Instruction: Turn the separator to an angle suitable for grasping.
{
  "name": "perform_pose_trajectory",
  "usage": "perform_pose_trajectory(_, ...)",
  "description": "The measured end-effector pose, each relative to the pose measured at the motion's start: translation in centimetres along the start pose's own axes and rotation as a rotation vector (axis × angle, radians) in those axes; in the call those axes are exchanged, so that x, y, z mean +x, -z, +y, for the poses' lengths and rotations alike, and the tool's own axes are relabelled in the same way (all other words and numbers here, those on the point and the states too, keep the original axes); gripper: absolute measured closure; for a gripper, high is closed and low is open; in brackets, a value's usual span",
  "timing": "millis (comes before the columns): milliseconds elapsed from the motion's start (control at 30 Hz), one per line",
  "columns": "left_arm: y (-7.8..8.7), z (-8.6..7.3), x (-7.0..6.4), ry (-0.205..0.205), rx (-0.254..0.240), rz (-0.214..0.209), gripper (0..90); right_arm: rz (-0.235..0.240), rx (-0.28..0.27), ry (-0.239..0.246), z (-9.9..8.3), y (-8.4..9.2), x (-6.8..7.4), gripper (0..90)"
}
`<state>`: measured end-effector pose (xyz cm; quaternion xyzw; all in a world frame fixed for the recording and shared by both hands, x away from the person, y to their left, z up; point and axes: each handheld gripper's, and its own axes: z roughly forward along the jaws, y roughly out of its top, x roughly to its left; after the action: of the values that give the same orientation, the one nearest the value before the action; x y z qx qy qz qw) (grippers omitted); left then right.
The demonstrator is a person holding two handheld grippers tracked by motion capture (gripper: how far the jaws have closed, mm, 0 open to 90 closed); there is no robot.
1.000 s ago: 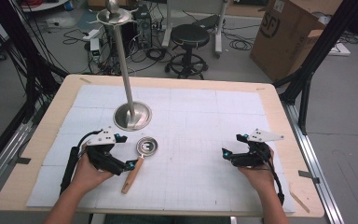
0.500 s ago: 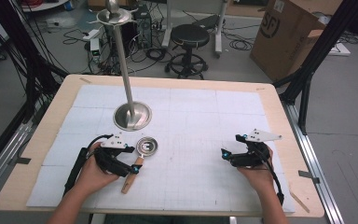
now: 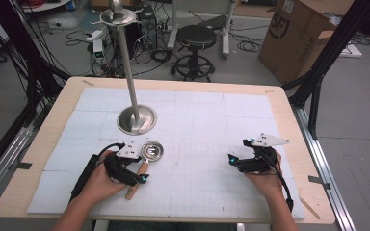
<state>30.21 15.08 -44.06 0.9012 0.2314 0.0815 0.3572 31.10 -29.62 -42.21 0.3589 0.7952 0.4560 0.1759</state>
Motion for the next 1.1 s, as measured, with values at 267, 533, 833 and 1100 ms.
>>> perform_pose_trajectory(267,0.1,0.3,-0.2,-0.05,0.014,-0.018,39.5,0.001,0.003,0.006,0.0,0.0,0.1,12.6)
perform_pose_trajectory(533,0.2,0.6,0.0,-0.066,0.017,-0.014,44.8,0.001,0.004,0.007,0.0,-0.1,0.1,12.8)
perform_pose_trajectory(833,0.6,0.5,0.9,-0.049,0.03,0.003,55.6,0.001,0.008,0.012,0.0,0.0,0.2,12.8)
perform_pose_trajectory(1100,0.6,0.4,1.2,-0.027,0.032,0.017,53.2,-0.001,0.007,0.011,0.0,-0.1,0.2,12.8)
